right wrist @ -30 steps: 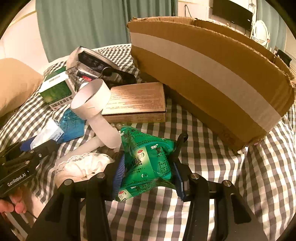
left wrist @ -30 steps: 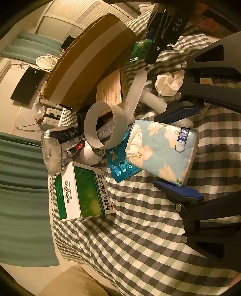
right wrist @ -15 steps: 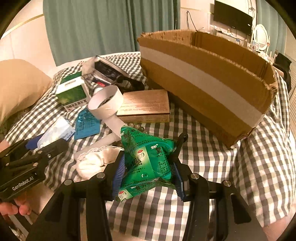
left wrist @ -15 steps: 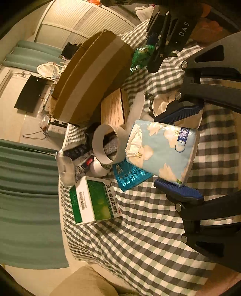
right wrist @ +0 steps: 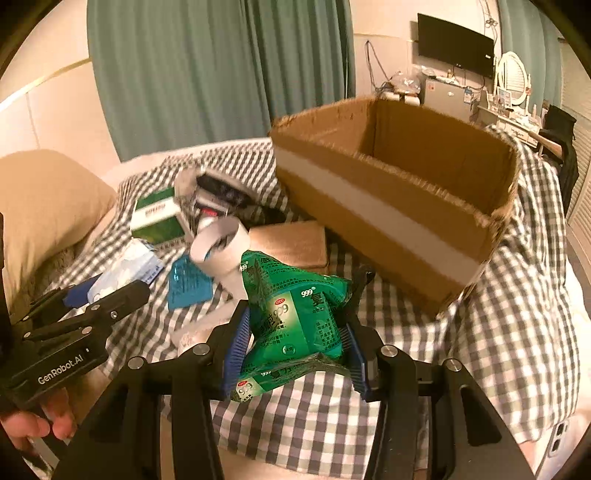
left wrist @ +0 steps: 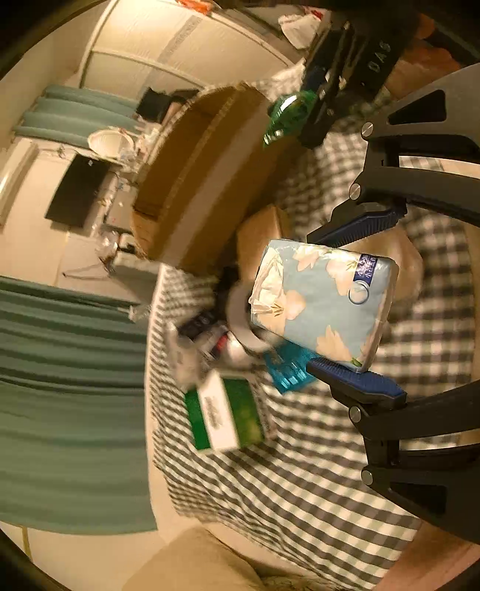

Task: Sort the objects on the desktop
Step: 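Lift the packet and tissue pack and carry them over the box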

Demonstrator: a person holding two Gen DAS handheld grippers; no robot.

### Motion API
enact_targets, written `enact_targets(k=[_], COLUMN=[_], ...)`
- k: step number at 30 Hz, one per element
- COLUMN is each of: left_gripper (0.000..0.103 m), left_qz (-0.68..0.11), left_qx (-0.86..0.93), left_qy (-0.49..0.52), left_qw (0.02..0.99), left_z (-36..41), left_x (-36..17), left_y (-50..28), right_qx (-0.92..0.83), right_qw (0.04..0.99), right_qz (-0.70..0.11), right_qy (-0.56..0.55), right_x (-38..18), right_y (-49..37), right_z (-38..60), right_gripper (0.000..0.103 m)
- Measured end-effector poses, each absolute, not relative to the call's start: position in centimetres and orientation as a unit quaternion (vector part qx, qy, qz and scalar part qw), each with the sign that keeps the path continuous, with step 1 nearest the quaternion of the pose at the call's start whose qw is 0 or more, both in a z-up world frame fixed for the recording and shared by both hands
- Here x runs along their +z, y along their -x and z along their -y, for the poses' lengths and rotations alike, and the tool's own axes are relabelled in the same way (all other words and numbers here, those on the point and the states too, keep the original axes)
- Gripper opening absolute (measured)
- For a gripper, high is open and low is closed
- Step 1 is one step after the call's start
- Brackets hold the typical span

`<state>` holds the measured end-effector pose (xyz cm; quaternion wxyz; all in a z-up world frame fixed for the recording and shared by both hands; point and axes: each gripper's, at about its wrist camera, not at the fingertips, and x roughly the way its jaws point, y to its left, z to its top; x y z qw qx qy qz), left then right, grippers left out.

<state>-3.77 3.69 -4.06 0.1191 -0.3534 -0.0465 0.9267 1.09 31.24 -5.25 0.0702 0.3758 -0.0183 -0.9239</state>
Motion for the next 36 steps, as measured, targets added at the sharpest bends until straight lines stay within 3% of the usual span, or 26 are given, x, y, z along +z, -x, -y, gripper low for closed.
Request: enact_targets(k=[13,36], left_gripper=[0.063,0.063], left_qz=[0.025,-0.032], left_qx=[0.934,0.934], left_qy=[0.312,0.292], left_qw=[0.173,0.202], left_z=[-10.5,-18.9], left_x=[1.4,3.6], left_y=[7.6,16.6], right_qx=[-0.944,-0.949], right_qw=[0.053,0.002], right_qz=[0.016,0.007], right_qy=[-0.324,-0.316], right_x=[0.1,1.3], right_y=[0.7,6.9], right_z=[-34.9,-40.8], right_gripper=[0.046,0.046])
